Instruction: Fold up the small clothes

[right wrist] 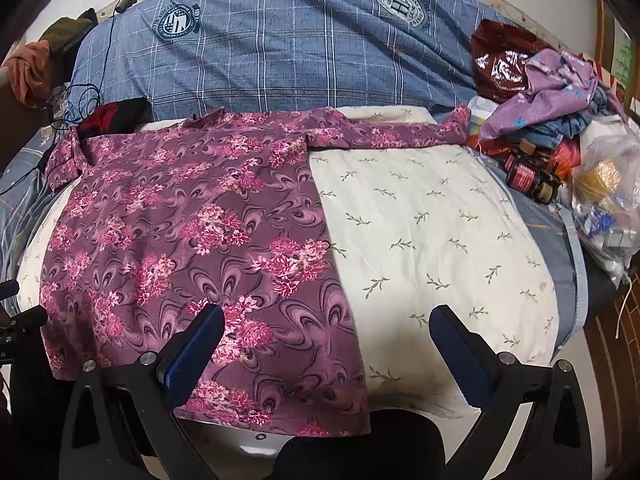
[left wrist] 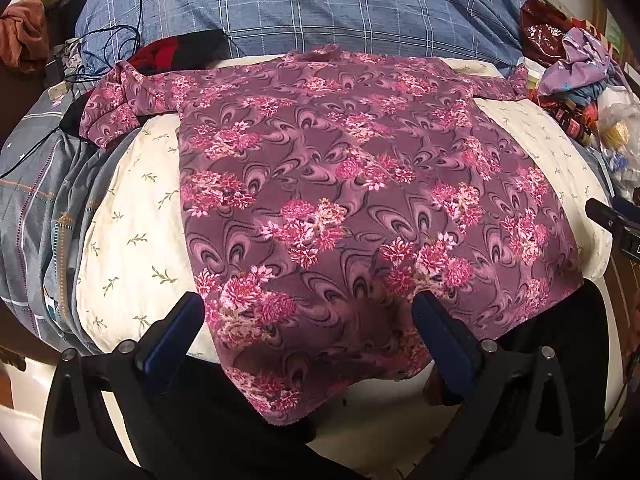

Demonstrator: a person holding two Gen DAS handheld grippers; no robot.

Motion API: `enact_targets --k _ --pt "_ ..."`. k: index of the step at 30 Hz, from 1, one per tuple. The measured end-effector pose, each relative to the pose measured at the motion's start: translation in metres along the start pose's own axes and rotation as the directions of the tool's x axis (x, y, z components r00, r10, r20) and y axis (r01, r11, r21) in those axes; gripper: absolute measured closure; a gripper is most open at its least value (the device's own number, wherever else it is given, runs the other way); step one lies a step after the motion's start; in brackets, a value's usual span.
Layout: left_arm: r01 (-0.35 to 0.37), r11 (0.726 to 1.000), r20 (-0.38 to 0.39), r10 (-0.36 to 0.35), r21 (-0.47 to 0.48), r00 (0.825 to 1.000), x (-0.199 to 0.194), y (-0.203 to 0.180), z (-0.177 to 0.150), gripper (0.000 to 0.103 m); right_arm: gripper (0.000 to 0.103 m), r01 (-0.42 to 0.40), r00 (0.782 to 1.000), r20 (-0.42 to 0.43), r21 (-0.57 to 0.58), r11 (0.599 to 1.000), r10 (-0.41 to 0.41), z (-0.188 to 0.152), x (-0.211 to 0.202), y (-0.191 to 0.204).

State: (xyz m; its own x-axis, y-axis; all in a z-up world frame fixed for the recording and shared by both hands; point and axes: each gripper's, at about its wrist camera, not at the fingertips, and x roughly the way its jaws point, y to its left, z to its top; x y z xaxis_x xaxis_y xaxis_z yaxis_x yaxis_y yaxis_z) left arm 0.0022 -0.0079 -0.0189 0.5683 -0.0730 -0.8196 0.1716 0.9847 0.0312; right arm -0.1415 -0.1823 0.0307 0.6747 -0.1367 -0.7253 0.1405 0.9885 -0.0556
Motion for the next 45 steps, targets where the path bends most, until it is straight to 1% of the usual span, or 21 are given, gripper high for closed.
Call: enact_targets --k 3,6,12,16,19,20,22,24,25,26,27,28,29,30,31,35,37,39,41,43,45 --pt "0.001 1.000 -0.014 -0.001 -0.012 1.000 0.002 0.006 0.004 0.000 0.001 -0.030 0.999 -0.011 0.025 0.999 0.030 0.000 0.008 -0.009" --pt "0.049 0.993 -0.042 -0.053 -0.103 0.998 0.006 0.035 0.012 0.000 0.002 -0.040 0.999 -0.023 0.073 0.997 0.042 0.000 0.019 -0.029" --pt "0.086 0.943 -0.097 -0.123 -0.321 0.988 0.023 0.105 0.017 0.000 0.015 -0.055 0.995 -0.077 0.116 0.992 0.064 -0.009 0.045 -0.055" --pt "0.127 0.901 -0.141 -0.202 -0.414 0.969 0.043 0.124 0.009 0.000 0.021 -0.119 0.982 -0.135 0.117 0.986 0.134 -0.019 0.065 -0.048" --pt "0.160 0.884 -0.185 -0.264 -0.439 0.947 0.058 0.118 0.004 0.000 0.022 -0.151 0.976 -0.150 0.076 0.986 0.161 -0.023 0.071 -0.033" --pt "0.196 0.874 -0.196 -0.309 -0.444 0.931 0.064 0.111 0.002 0.000 0.026 -0.157 0.975 -0.152 0.051 0.986 0.163 -0.023 0.071 -0.028" --pt "0.254 0.860 -0.230 -0.382 -0.442 0.895 0.075 0.097 0.000 0.000 0.044 -0.192 0.970 -0.152 0.017 0.981 0.192 -0.022 0.070 -0.022" --pt "0.217 0.888 -0.247 -0.336 -0.406 0.909 0.077 0.083 0.001 0.000 0.068 -0.214 0.965 -0.156 0.001 0.977 0.211 -0.021 0.070 -0.019" --pt "0.212 0.892 -0.238 -0.324 -0.400 0.916 0.074 0.079 0.002 0.000 0.075 -0.211 0.966 -0.155 -0.007 0.978 0.207 -0.021 0.070 -0.020" --pt "0.217 0.887 -0.222 -0.327 -0.408 0.919 0.072 0.079 0.001 0.004 0.092 -0.221 0.964 -0.154 -0.005 0.975 0.218 -0.021 0.071 -0.019" --pt "0.217 0.884 -0.205 -0.323 -0.415 0.924 0.067 0.080 0.002 0.024 0.098 -0.239 0.959 -0.156 0.004 0.971 0.237 -0.021 0.071 -0.020" --pt "0.206 0.887 -0.195 -0.307 -0.412 0.931 0.063 0.081 0.003 0.066 0.098 -0.243 0.958 -0.154 0.008 0.970 0.242 -0.021 0.071 -0.021" --pt "0.231 0.883 -0.192 -0.331 -0.409 0.924 0.060 0.082 0.005 0.092 0.099 -0.254 0.955 -0.154 0.011 0.967 0.252 -0.021 0.070 -0.021" --pt "0.244 0.871 -0.200 -0.354 -0.427 0.914 0.061 0.084 0.005 0.097 0.099 -0.276 0.949 -0.153 0.025 0.961 0.276 -0.020 0.069 -0.022" --pt "0.242 0.859 -0.198 -0.360 -0.450 0.912 0.060 0.087 0.005 0.097 0.099 -0.305 0.939 -0.148 0.047 0.951 0.309 -0.019 0.068 -0.023" --pt "0.222 0.862 -0.170 -0.329 -0.456 0.929 0.039 0.103 0.007 0.097 0.099 -0.423 0.896 -0.076 0.152 0.893 0.437 -0.008 0.043 -0.033" --pt "0.192 0.876 -0.173 -0.293 -0.442 0.940 0.031 0.108 0.007 0.097 0.099 -0.458 0.879 -0.047 0.193 0.868 0.475 -0.008 0.030 -0.040" --pt "0.158 0.892 -0.204 -0.264 -0.424 0.943 0.034 0.109 0.005 0.096 0.099 -0.478 0.862 -0.058 0.243 0.844 0.504 -0.017 0.029 -0.047" --pt "0.128 0.906 -0.279 -0.255 -0.404 0.926 0.050 0.107 0.000 0.095 0.099 -0.429 0.875 -0.122 0.256 0.866 0.469 -0.028 0.043 -0.051" --pt "0.099 0.916 -0.332 -0.240 -0.390 0.912 0.062 0.104 -0.003 0.091 0.099 -0.386 0.876 -0.179 0.294 0.874 0.447 -0.036 0.063 -0.054" --pt "0.118 0.906 -0.334 -0.267 -0.407 0.904 0.060 0.109 -0.004 0.088 0.098 -0.371 0.861 -0.229 0.328 0.868 0.455 -0.036 0.080 -0.053"
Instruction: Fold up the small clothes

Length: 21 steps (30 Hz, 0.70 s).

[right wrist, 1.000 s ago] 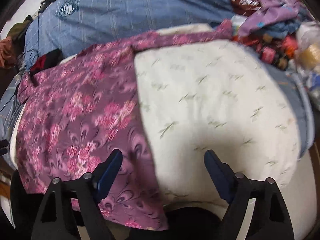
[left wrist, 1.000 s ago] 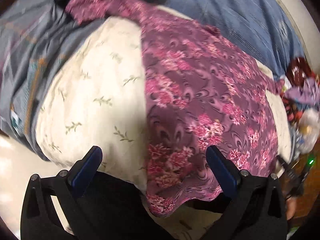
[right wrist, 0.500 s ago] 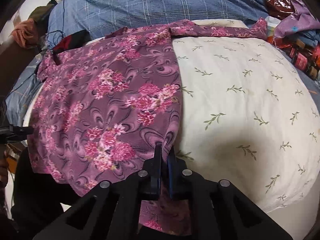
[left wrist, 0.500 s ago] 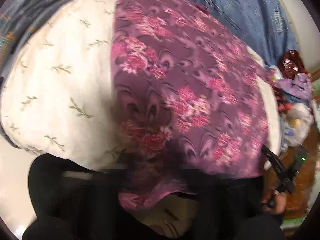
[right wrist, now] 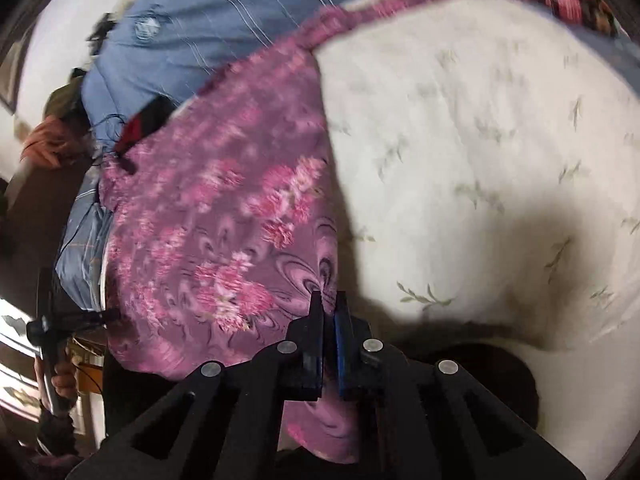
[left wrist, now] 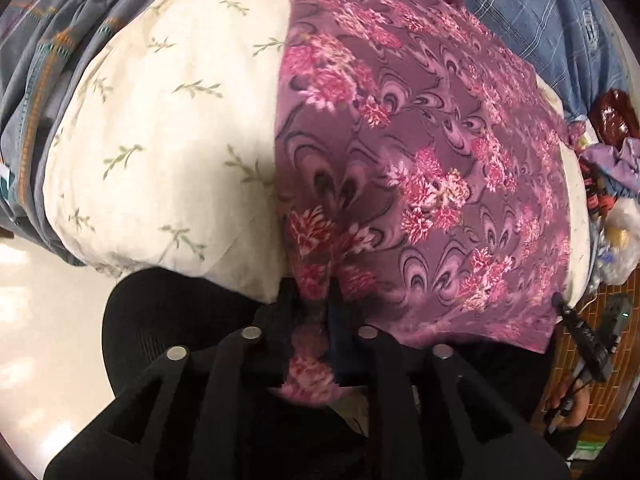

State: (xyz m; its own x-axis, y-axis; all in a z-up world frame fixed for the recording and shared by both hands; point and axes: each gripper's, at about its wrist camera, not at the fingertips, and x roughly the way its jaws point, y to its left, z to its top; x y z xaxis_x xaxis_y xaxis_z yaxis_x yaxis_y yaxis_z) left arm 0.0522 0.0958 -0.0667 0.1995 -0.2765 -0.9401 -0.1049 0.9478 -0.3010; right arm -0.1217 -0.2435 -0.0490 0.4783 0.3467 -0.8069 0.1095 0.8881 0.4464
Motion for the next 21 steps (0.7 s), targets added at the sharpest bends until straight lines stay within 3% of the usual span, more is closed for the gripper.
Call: enact_targets --k 3,4,5,7,8,10,14,17,21 --pt "0.041 0.999 0.089 -0.043 0.022 0.995 -0.036 0.004 0.001 0.086 0.092 0.014 1.000 -0.001 -0.017 1.000 -0.014 0.013 -0.007 0.007" --pt "0.035 0.998 0.138 -0.041 0.044 0.990 -0.052 0.002 0.004 0.079 0.092 0.004 1.000 0.028 -0.019 1.000 -0.003 0.020 -0.015 0.007" --pt "0.016 0.998 0.194 -0.029 0.069 0.980 -0.067 -0.004 0.011 0.070 0.091 0.001 0.998 0.068 -0.014 1.000 0.000 0.029 -0.024 0.006" --pt "-0.040 0.995 0.282 0.011 0.095 0.959 -0.084 -0.014 0.025 0.027 0.081 -0.008 0.989 0.145 0.019 1.000 0.005 0.055 -0.041 -0.003" --pt "-0.057 0.993 0.324 0.021 0.102 0.946 -0.089 -0.023 0.036 0.023 0.073 -0.012 0.981 0.192 0.055 0.998 0.001 0.074 -0.047 -0.011" --pt "-0.041 0.991 0.354 -0.007 0.128 0.935 -0.086 -0.042 0.059 0.021 0.068 -0.017 0.966 0.257 0.117 0.993 -0.014 0.109 -0.052 -0.028" --pt "-0.020 0.985 0.322 -0.038 0.173 0.946 -0.050 -0.093 0.126 0.021 0.068 0.004 0.933 0.348 0.242 0.970 -0.091 0.178 -0.053 -0.069" --pt "-0.056 0.980 0.326 -0.009 0.190 0.945 -0.018 -0.126 0.166 0.021 0.062 0.034 0.893 0.411 0.347 0.937 -0.185 0.234 -0.051 -0.107" --pt "-0.097 0.978 0.321 0.033 0.185 0.947 0.020 -0.148 0.201 0.021 0.054 0.044 0.874 0.414 0.453 0.890 -0.254 0.292 -0.040 -0.154"
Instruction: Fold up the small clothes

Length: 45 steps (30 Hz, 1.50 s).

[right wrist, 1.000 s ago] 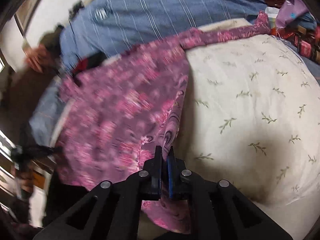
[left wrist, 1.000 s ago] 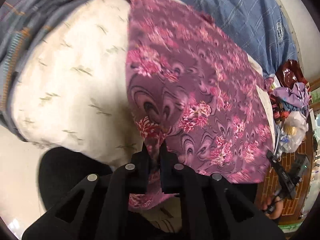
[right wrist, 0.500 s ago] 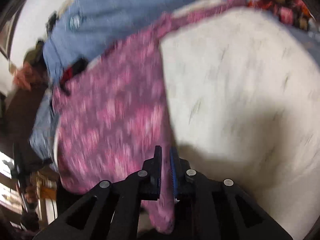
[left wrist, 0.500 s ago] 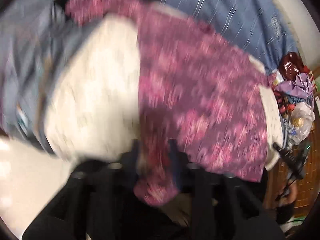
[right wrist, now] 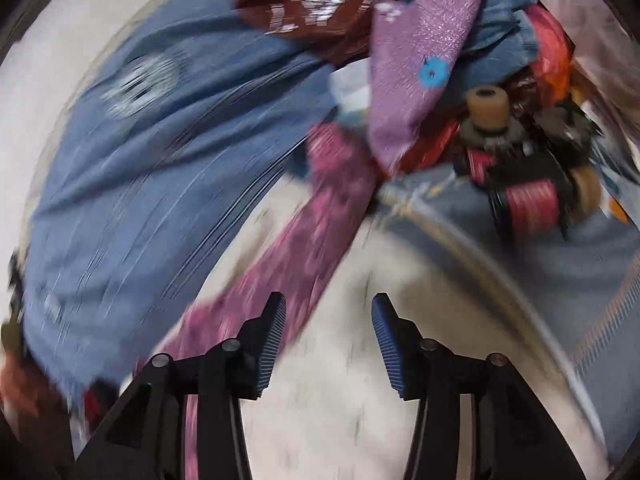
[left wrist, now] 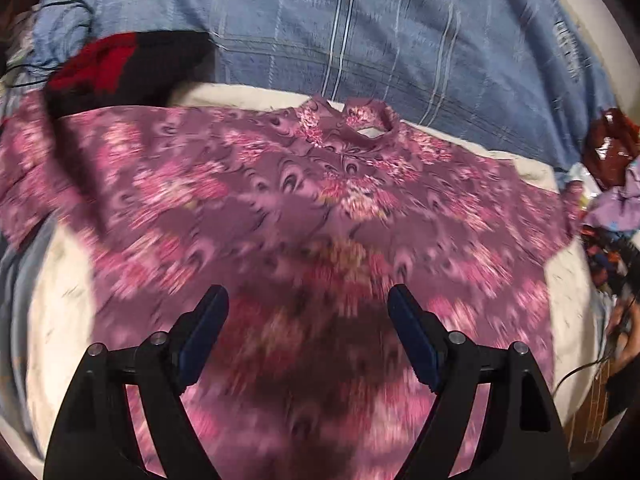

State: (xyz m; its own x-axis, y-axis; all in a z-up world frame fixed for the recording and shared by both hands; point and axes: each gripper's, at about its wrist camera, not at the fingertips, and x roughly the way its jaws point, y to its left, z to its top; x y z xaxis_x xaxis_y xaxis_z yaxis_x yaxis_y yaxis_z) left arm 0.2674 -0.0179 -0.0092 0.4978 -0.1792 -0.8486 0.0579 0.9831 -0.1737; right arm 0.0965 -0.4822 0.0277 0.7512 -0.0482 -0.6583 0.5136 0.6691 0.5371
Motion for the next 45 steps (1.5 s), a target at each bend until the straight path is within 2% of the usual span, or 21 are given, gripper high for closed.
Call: enact_targets --k 5,8,9,10,11,12,14,15,17,20,22,23,25,26,27,30,32,35,37,39,45 --pt "0.037 0.999 -0.040 -0.038 -0.025 0.998 0.040 0.001 0.011 0.021 0.046 0.113 0.994 0.004 0.009 0.994 -0.113 0.040 0.062 0.015" --pt "0.018 1.000 -0.004 -0.018 -0.004 1.000 0.041 0.001 0.011 0.021 0.043 0.155 0.988 -0.005 -0.009 0.988 -0.155 0.051 0.093 0.027" --pt "0.015 1.000 -0.002 -0.015 0.000 1.000 0.041 0.001 0.012 0.021 0.046 0.183 0.983 -0.016 -0.037 0.982 -0.183 0.053 0.102 0.030" --pt "0.016 1.000 -0.003 -0.016 0.002 1.000 0.039 0.002 0.013 0.021 0.057 0.213 0.976 -0.026 -0.064 0.975 -0.215 0.053 0.108 0.033" --pt "0.026 1.000 0.000 -0.026 0.001 1.000 0.036 0.003 0.015 0.021 0.102 0.220 0.975 -0.027 -0.083 0.972 -0.223 0.055 0.110 0.035" --pt "0.037 0.999 0.017 -0.037 -0.003 0.999 0.030 0.005 0.018 0.021 0.099 0.188 0.982 -0.017 -0.084 0.979 -0.190 0.058 0.104 0.035" --pt "0.049 0.999 0.084 -0.047 -0.021 0.995 0.014 0.012 0.026 0.021 0.099 0.098 0.992 0.086 -0.057 0.994 -0.093 0.062 0.072 0.031" --pt "0.047 0.998 0.111 -0.042 -0.039 0.993 0.009 0.017 0.030 0.020 0.099 0.051 0.989 0.138 -0.038 0.998 -0.046 0.062 0.054 0.024" --pt "0.037 0.996 0.113 -0.028 -0.083 0.993 0.015 0.026 0.037 0.020 0.099 0.043 0.990 0.133 0.020 0.999 -0.046 0.058 0.042 -0.002" --pt "0.032 0.990 0.003 -0.032 -0.137 0.999 0.053 0.038 0.036 0.020 0.093 0.158 0.987 -0.005 0.057 0.986 -0.158 0.043 0.055 -0.039" --pt "-0.019 0.996 0.050 0.023 -0.083 0.998 0.053 0.030 0.033 0.020 0.092 0.134 0.991 -0.028 0.124 0.983 -0.132 0.035 0.051 -0.057" --pt "-0.052 0.998 0.051 0.054 -0.042 0.997 0.052 0.022 0.032 0.020 0.087 0.096 0.995 -0.008 0.165 0.982 -0.096 0.033 0.044 -0.063" --pt "-0.021 1.000 0.050 0.022 -0.022 0.999 0.053 0.014 0.033 0.020 0.060 0.025 0.999 0.035 0.211 0.977 -0.033 0.033 0.034 -0.068" --pt "0.008 1.000 0.067 -0.006 -0.025 0.998 0.049 0.013 0.032 0.020 0.039 0.000 0.998 0.063 0.226 0.974 -0.014 0.035 0.030 -0.070" --pt "0.017 1.000 0.075 -0.015 -0.022 0.997 0.047 0.012 0.032 0.020 0.032 -0.005 0.996 0.085 0.231 0.973 -0.015 0.038 0.029 -0.070" --pt "-0.003 1.000 0.098 0.004 -0.002 0.995 0.045 0.008 0.034 0.020 0.032 0.043 0.994 0.084 0.217 0.975 -0.063 0.045 0.044 -0.059" --pt "0.001 1.000 0.073 0.000 -0.013 0.997 0.051 0.012 0.034 0.020 0.032 0.085 0.991 0.078 0.219 0.972 -0.104 0.050 0.061 -0.055" --pt "0.001 1.000 0.067 0.001 -0.024 0.998 0.058 0.014 0.036 0.020 0.039 0.128 0.986 0.079 0.216 0.968 -0.148 0.048 0.079 -0.046" --pt "0.004 1.000 0.066 -0.002 -0.021 0.998 0.058 0.012 0.036 0.020 0.056 0.157 0.983 0.071 0.181 0.971 -0.172 0.052 0.092 -0.038" --pt "0.000 1.000 0.061 0.001 -0.014 0.998 0.058 0.012 0.035 0.020 0.097 0.204 0.977 0.045 0.113 0.972 -0.210 0.054 0.100 -0.030" --pt "0.025 0.999 0.050 -0.024 -0.038 0.998 0.058 0.016 0.037 0.020 0.098 0.144 0.978 0.154 -0.019 0.989 -0.139 0.048 0.064 0.006"
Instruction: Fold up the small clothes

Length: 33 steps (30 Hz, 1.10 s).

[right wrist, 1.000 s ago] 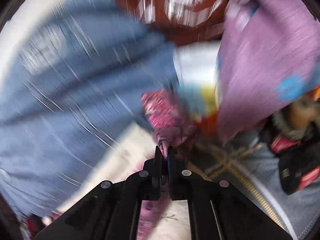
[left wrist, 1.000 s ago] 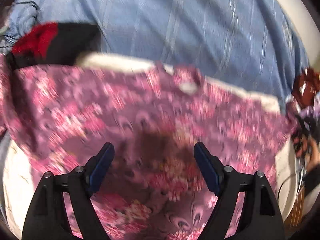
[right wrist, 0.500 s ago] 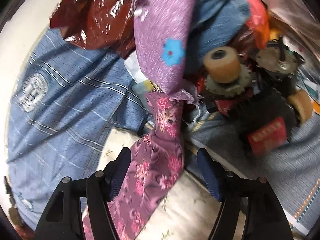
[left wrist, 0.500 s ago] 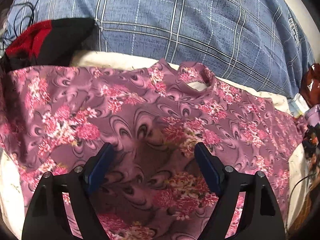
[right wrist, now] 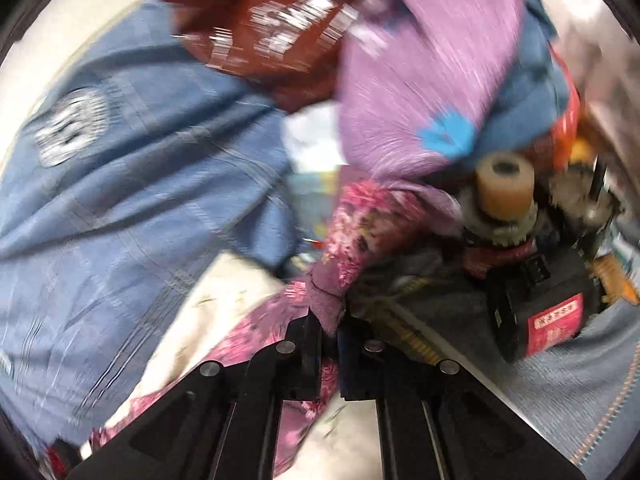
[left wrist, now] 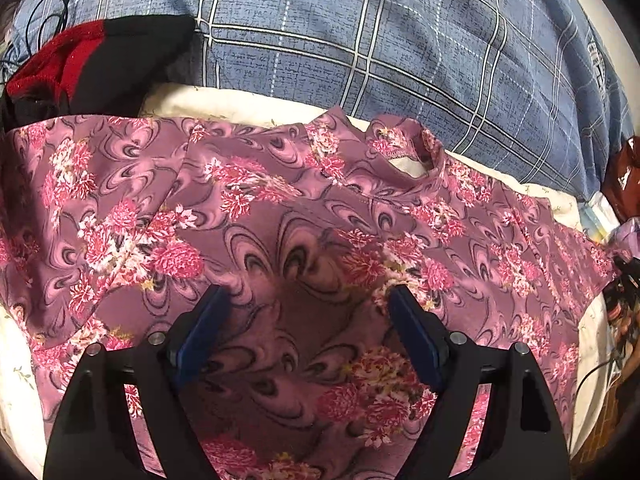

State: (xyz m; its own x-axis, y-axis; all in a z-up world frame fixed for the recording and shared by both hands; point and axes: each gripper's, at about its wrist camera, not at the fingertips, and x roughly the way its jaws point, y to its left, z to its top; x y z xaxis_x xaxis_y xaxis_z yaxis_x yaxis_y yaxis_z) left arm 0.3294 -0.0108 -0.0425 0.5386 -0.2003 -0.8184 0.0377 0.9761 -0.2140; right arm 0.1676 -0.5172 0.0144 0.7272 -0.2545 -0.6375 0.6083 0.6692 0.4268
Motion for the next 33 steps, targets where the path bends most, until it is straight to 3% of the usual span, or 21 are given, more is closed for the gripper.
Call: enact_targets --k 5,11,18,23,29,31,33 --pt "0.025 0.999 -0.008 -0.025 -0.022 1.000 -0.004 0.007 0.000 0.020 0.098 -0.125 0.992 -0.046 -0.155 0.980 0.119 -0.026 -0.024 0.054" --pt "0.094 0.993 -0.029 -0.096 -0.072 0.995 -0.012 0.021 0.001 0.020 0.098 -0.276 0.954 -0.190 -0.253 0.927 0.232 -0.087 -0.021 0.144" --pt "0.158 0.978 -0.034 -0.164 -0.136 0.986 -0.026 0.046 0.004 0.020 0.098 -0.468 0.863 -0.369 -0.324 0.822 0.346 -0.185 -0.041 0.251" --pt "0.190 0.965 0.008 -0.192 -0.183 0.981 -0.045 0.071 0.009 0.020 0.098 -0.577 0.792 -0.472 -0.369 0.728 0.388 -0.255 -0.055 0.318" --pt "0.184 0.955 0.073 -0.172 -0.234 0.982 -0.065 0.105 0.014 0.020 0.097 -0.639 0.741 -0.553 -0.405 0.654 0.381 -0.322 -0.062 0.373" --pt "0.196 0.944 0.076 -0.182 -0.265 0.980 -0.064 0.116 0.015 0.020 0.090 -0.665 0.710 -0.594 -0.390 0.637 0.377 -0.344 -0.060 0.383" --pt "0.201 0.936 0.070 -0.189 -0.289 0.980 -0.059 0.121 0.016 0.020 0.080 -0.669 0.682 -0.655 -0.379 0.639 0.324 -0.366 -0.052 0.391"
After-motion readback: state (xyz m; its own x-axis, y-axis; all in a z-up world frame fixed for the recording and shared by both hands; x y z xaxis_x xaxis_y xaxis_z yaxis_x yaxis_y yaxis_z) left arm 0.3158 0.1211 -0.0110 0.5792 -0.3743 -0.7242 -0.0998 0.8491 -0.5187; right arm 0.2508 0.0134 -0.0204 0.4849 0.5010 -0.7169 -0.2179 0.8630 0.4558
